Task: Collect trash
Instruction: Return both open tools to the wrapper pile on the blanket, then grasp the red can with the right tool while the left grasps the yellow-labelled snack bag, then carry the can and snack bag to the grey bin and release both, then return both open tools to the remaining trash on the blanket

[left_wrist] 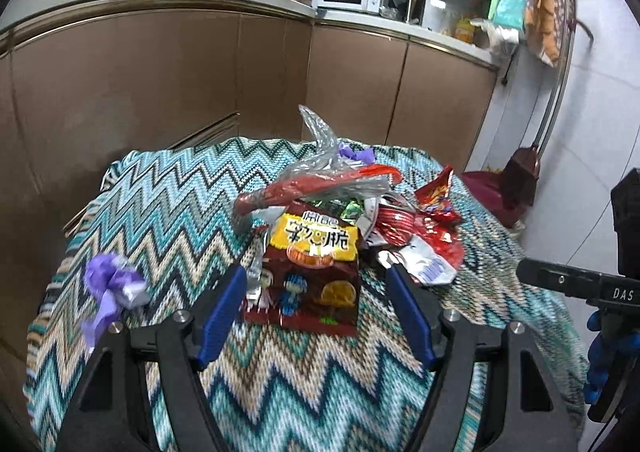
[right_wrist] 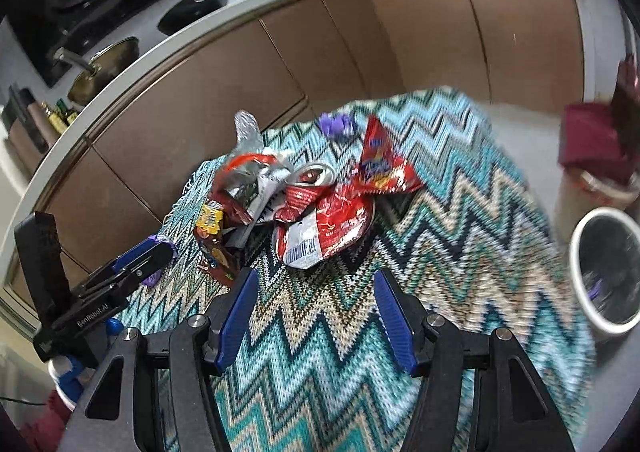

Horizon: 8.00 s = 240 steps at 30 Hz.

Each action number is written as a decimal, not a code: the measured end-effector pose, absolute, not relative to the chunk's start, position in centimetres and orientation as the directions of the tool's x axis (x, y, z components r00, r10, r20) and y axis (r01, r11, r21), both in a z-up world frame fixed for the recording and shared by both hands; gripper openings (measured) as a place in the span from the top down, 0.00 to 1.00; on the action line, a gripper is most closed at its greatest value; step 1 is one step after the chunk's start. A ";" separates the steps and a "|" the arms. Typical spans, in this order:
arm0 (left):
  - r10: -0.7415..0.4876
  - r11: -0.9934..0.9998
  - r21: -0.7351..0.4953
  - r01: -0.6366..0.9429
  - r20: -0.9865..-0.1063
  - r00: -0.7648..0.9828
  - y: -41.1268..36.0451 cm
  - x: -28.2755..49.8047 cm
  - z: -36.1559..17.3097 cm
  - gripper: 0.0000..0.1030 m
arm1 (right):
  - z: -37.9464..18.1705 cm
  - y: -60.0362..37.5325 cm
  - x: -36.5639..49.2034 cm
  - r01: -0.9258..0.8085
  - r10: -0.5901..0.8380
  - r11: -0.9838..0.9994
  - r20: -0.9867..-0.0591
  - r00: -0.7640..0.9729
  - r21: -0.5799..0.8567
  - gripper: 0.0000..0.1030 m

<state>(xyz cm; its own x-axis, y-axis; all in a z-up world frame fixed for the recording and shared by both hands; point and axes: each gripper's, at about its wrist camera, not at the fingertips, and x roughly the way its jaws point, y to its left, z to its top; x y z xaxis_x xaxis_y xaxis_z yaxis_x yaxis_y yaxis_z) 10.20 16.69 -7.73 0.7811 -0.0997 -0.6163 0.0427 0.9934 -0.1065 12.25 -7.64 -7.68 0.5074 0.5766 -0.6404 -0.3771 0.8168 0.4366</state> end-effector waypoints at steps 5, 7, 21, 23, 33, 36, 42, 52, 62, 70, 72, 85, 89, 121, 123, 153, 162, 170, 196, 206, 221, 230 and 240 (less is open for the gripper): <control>-0.097 0.995 -0.083 0.058 -0.632 0.769 16.5 12.8 -9.0 0.31 | -9.7 -7.5 15.1 -0.338 0.634 0.773 -0.630 0.449 0.537 0.44; -0.096 0.995 -0.079 0.059 -0.639 0.763 16.5 13.6 -9.4 0.31 | -10.3 -7.4 16.0 -0.326 0.648 0.760 -0.627 0.432 0.562 0.44; -0.197 0.973 -0.224 0.062 -0.656 0.728 18.8 15.7 -11.7 0.34 | -13.3 -6.8 19.9 -0.255 0.710 0.697 -0.598 0.372 0.670 0.61; -0.211 0.968 -0.241 0.064 -0.653 0.727 19.0 15.7 -11.8 0.38 | -13.7 -6.8 20.1 -0.246 0.719 0.687 -0.590 0.367 0.684 0.63; -0.247 0.955 -0.287 0.072 -0.642 0.726 19.3 15.1 -11.9 0.52 | -14.6 -7.2 20.4 -0.223 0.756 0.637 -0.543 0.365 0.738 0.75; -0.249 0.955 -0.288 0.073 -0.641 0.726 19.3 14.5 -11.7 0.54 | -14.7 -7.8 20.3 -0.226 0.767 0.622 -0.524 0.370 0.750 0.78; -0.260 0.949 -0.307 0.072 -0.632 0.730 19.6 13.1 -11.1 0.60 | -14.0 -9.0 19.1 -0.250 0.776 0.608 -0.498 0.386 0.753 0.83; -0.293 0.934 -0.346 0.085 -0.611 0.735 19.2 10.1 -9.7 0.65 | -11.8 -12.8 14.4 -0.284 0.749 0.641 -0.503 0.430 0.713 0.85; -0.313 0.929 -0.353 0.112 -0.588 0.746 18.3 5.4 -7.9 0.73 | -9.0 -14.9 9.7 -0.288 0.726 0.659 -0.488 0.484 0.695 0.87; -0.307 0.934 -0.334 0.128 -0.566 0.765 17.6 2.2 -6.1 0.75 | -7.2 -16.3 6.4 -0.309 0.720 0.660 -0.458 0.522 0.685 0.88; -0.313 0.932 -0.337 0.133 -0.561 0.767 17.4 1.6 -5.6 0.75 | -6.7 -16.5 5.7 -0.318 0.719 0.660 -0.450 0.529 0.680 0.88; -0.346 0.928 -0.314 0.200 -0.530 0.774 14.3 0.3 -2.2 0.75 | -3.6 -18.8 2.7 -0.365 0.698 0.672 -0.387 0.602 0.645 0.88; -0.379 0.921 -0.300 0.250 -0.533 0.756 11.8 2.0 -1.4 0.75 | -3.0 -21.1 2.8 -0.342 0.658 0.697 -0.373 0.654 0.630 0.88; -0.585 0.758 -0.337 0.558 -0.731 0.352 -28.9 29.4 -11.8 0.67 | -13.0 -43.6 13.9 0.238 0.075 0.864 -0.580 0.811 0.444 0.88; -0.584 0.758 -0.346 0.553 -0.737 0.339 -29.9 30.2 -12.8 0.55 | -13.9 -44.2 14.8 0.253 0.066 0.864 -0.597 0.799 0.435 0.87; -0.636 0.735 -0.456 0.501 -0.721 0.276 -33.2 32.3 -13.3 0.34 | -13.5 -41.0 10.1 0.319 -0.088 0.921 -0.676 0.732 0.225 0.60; -0.651 0.733 -0.443 0.515 -0.676 0.345 -31.3 30.1 -11.0 0.34 | -13.0 -40.3 10.0 0.306 -0.072 0.920 -0.664 0.745 0.244 0.57; -0.651 0.747 -0.413 0.521 -0.614 0.447 -26.2 25.8 -6.1 0.34 | -9.8 -38.8 8.6 0.277 -0.071 0.929 -0.615 0.786 0.247 0.51; -0.466 0.882 -0.322 0.343 -0.503 0.727 1.9 9.7 3.0 0.34 | 3.9 -23.6 0.5 -0.123 0.225 0.959 -0.421 0.879 0.256 0.51; -0.343 0.929 -0.311 0.199 -0.528 0.777 12.4 4.4 0.6 0.34 | 4.4 -16.7 1.6 -0.305 0.413 0.903 -0.419 0.809 0.301 0.51; -0.234 0.936 -0.351 -0.004 -0.634 0.737 19.9 5.4 -6.5 0.34 | -0.8 -8.5 7.3 -0.477 0.592 0.806 -0.501 0.631 0.351 0.51; -0.221 0.922 -0.379 -0.082 -0.688 0.692 20.9 9.9 -10.0 0.34 | -4.2 -5.8 11.3 -0.521 0.632 0.770 -0.546 0.549 0.367 0.46; -0.214 0.900 -0.405 -0.162 -0.734 0.645 22.3 13.9 -12.5 0.34 | -6.0 -2.9 16.9 -0.578 0.664 0.732 -0.564 0.490 0.360 0.46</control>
<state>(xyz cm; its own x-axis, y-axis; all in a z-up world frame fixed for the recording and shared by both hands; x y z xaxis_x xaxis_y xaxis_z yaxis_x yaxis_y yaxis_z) 13.87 22.29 -12.53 0.6447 -0.2137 -0.7340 -0.1623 0.8999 -0.4047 16.95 -2.91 -6.01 0.4905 0.6641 -0.5642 -0.5780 0.7325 0.3596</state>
